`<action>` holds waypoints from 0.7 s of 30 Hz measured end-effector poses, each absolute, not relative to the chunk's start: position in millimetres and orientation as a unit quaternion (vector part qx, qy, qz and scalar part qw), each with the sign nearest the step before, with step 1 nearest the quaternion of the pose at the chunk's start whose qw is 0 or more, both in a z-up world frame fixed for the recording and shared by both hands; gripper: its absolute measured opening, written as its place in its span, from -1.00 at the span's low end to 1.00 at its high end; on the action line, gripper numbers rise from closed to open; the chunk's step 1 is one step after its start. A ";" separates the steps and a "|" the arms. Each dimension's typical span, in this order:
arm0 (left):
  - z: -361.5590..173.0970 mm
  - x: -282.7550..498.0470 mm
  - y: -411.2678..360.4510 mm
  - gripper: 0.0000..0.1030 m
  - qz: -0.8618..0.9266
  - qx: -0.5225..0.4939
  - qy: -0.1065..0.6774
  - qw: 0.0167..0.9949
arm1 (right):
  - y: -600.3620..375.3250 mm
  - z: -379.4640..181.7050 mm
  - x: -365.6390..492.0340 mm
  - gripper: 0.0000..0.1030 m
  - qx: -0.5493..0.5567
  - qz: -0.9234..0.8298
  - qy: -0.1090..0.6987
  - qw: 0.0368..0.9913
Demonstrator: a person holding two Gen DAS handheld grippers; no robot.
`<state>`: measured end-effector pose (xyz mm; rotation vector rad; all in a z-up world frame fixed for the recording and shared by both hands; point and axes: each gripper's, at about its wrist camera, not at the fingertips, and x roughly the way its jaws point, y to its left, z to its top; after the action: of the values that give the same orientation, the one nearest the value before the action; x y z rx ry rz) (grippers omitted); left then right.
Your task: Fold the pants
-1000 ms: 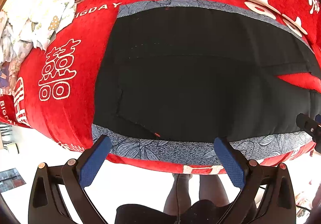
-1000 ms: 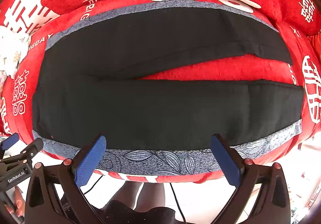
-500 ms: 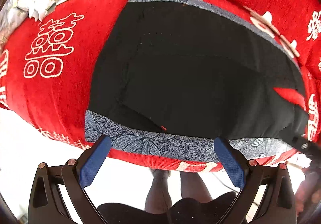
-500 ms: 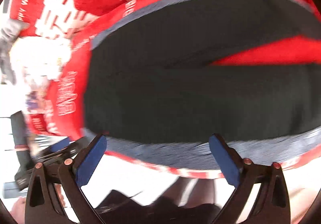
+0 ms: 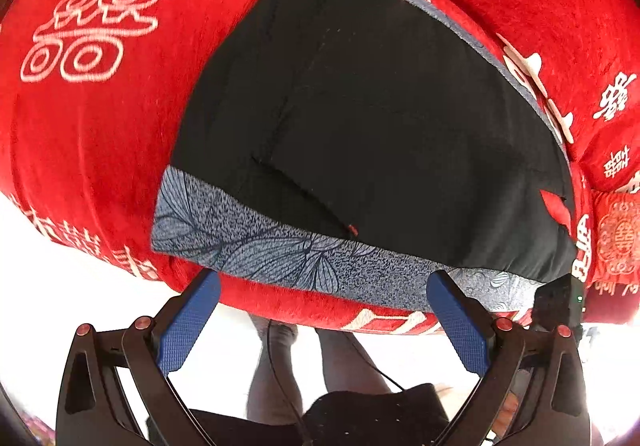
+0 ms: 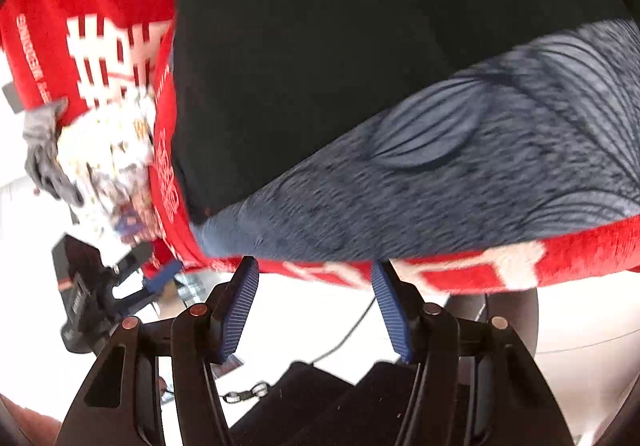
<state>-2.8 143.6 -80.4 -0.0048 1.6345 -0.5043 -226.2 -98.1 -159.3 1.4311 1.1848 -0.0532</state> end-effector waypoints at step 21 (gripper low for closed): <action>-113.3 9.1 216.6 1.00 -0.195 -0.181 0.720 0.641 | -55.0 -139.5 -159.7 -0.84 0.665 0.087 0.452 0.588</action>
<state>9.2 216.6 -113.3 -0.4138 1.6410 -0.4452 -159.7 -55.0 -139.5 1.5490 1.0520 0.2029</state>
